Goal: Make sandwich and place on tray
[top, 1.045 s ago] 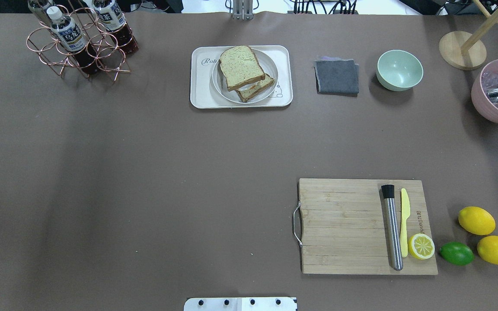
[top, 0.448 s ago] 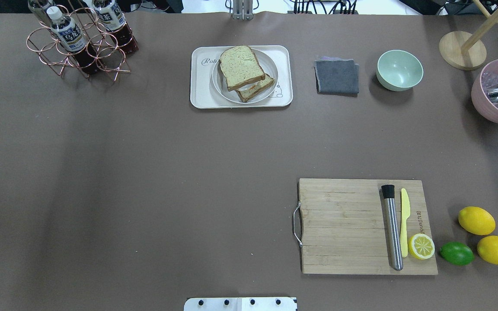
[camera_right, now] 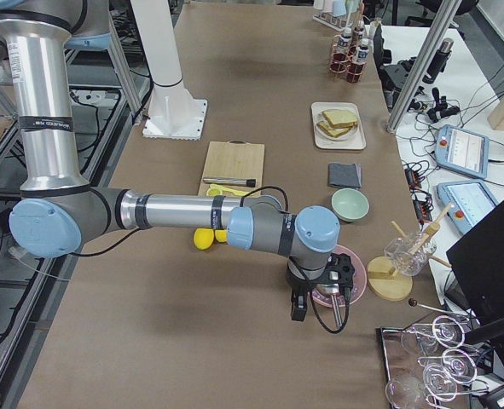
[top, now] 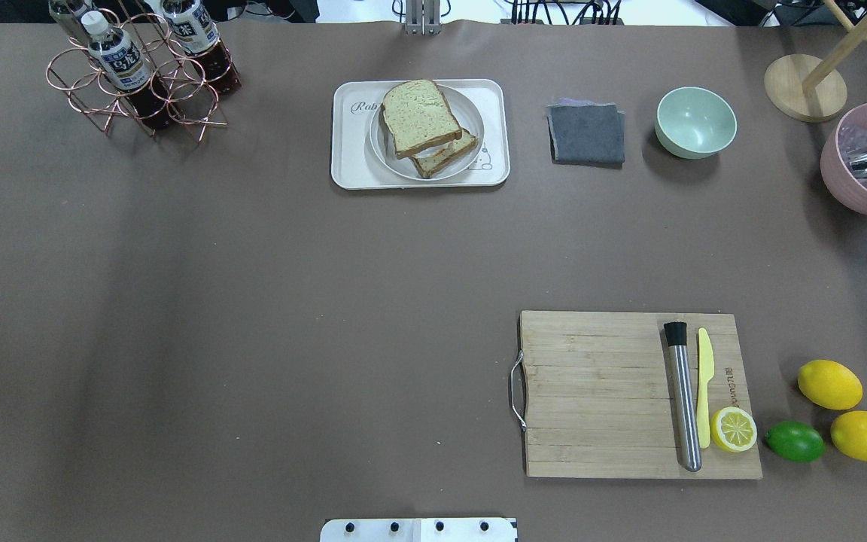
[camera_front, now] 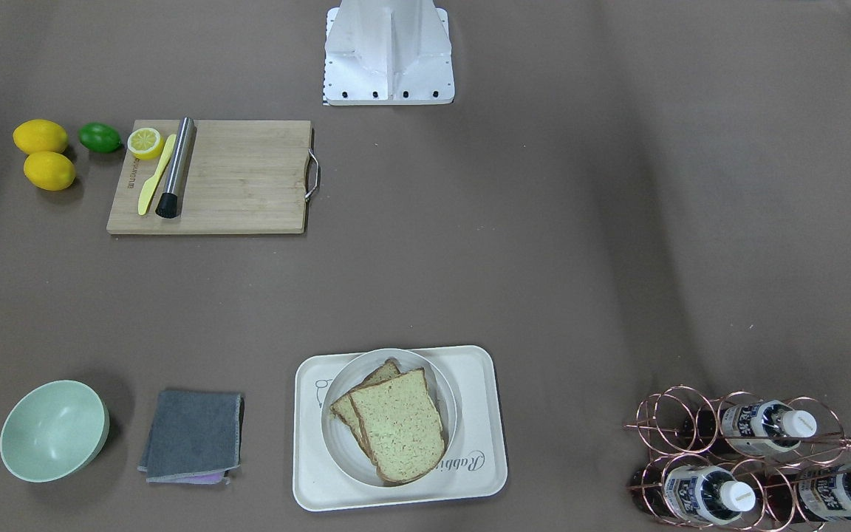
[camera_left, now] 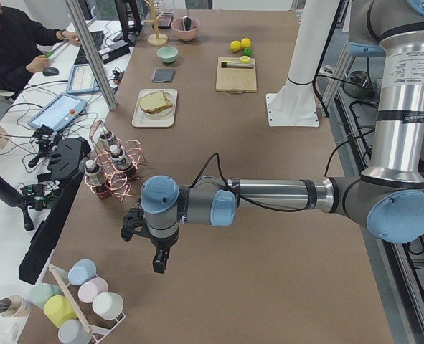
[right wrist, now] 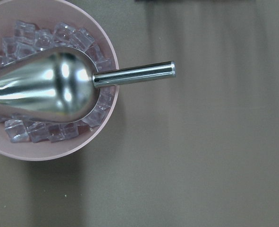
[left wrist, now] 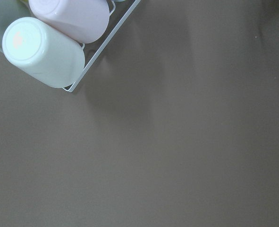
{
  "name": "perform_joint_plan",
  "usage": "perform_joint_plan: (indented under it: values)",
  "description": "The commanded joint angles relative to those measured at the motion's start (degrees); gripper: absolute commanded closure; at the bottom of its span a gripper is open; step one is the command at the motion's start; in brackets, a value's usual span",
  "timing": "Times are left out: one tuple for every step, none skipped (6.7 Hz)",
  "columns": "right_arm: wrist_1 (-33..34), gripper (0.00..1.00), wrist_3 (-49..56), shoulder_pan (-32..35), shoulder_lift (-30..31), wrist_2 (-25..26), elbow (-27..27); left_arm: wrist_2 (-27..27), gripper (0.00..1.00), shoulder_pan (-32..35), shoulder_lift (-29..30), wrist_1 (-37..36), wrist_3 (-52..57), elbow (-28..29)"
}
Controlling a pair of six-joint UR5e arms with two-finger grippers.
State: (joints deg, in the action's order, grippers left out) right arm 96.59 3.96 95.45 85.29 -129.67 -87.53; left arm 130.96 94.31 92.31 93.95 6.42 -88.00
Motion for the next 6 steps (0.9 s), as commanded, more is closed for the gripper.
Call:
perform_joint_plan:
  values:
    - [0.0, 0.00, 0.0, -0.1, 0.0, -0.1, 0.0, 0.0, 0.03, 0.0, 0.1, -0.1, 0.0, 0.0]
    - [0.1, 0.00, 0.0, 0.0, -0.2, -0.1, 0.1, 0.0, 0.03, 0.0, 0.2, -0.1, 0.0, 0.1]
    - [0.0, 0.00, 0.0, 0.0, -0.2, 0.2, 0.1, 0.0, 0.03, 0.0, 0.2, -0.1, 0.0, 0.0]
    - [0.1, 0.00, 0.0, 0.0, -0.2, 0.1, 0.0, 0.0, 0.03, -0.1, 0.2, -0.1, 0.0, 0.1]
    - [0.0, 0.00, 0.0, 0.0, -0.1, 0.2, 0.0, 0.0, 0.03, 0.0, 0.2, -0.1, 0.0, 0.1]
    - [0.1, 0.00, 0.1, 0.0, -0.1, 0.5, 0.1, 0.0, 0.02, 0.0, 0.2, -0.1, 0.0, 0.1]
